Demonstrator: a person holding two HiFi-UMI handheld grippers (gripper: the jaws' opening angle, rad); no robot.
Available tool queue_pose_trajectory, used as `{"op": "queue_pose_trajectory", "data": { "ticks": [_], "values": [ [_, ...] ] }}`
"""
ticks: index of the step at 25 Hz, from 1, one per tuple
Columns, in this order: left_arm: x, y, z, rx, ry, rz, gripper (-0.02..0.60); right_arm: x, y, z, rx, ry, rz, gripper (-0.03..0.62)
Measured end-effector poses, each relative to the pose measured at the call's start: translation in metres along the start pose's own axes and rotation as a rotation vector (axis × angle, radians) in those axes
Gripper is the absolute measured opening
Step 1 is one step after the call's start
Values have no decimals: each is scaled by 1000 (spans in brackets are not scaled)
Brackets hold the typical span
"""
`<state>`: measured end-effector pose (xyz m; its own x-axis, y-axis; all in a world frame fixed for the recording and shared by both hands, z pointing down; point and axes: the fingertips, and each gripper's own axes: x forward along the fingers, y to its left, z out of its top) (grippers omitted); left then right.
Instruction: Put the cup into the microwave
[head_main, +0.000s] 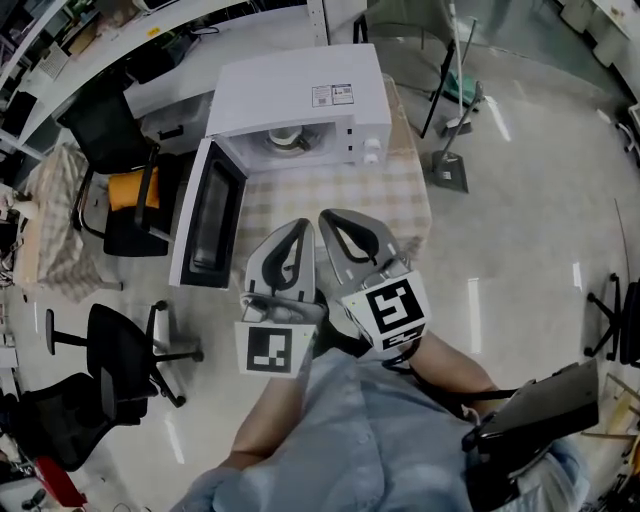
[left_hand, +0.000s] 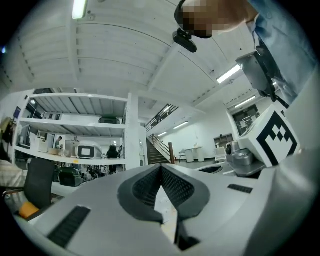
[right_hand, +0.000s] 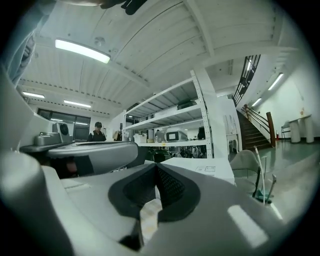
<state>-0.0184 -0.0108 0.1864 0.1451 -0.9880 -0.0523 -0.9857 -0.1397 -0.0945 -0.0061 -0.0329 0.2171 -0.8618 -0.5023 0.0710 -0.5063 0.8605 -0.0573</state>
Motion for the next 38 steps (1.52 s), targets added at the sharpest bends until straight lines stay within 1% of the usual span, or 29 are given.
{"op": "queue_pose_trajectory", "data": {
  "ticks": [4,9,13,16,21,24,34,38],
  "values": [
    [-10,-12,21,5,-1,2,5,-21,10,19,-13,-16,14,2],
    [-14,-16,32,22,-2,-1,5,-35,12,31,-39,-33,-8,2],
    [-17,-9,31,8,-6,18,5,-37,4,30,-40,-28,-47,2],
    [-21,-5,27,-2,5,26,5,-37,1,28,-41,-20,-59,2],
    [-23,0,29,-2,-9,31,5,-33,5,29,-42,-22,-53,2],
    [-24,5,27,-3,-1,34,5,-29,10,29,-44,-22,-37,2],
    [-27,19,23,-10,13,53,5,-19,16,30,-36,-30,-21,2],
    [-23,22,24,-12,-1,58,5,-16,14,30,-37,-38,-17,2]
  ]
}}
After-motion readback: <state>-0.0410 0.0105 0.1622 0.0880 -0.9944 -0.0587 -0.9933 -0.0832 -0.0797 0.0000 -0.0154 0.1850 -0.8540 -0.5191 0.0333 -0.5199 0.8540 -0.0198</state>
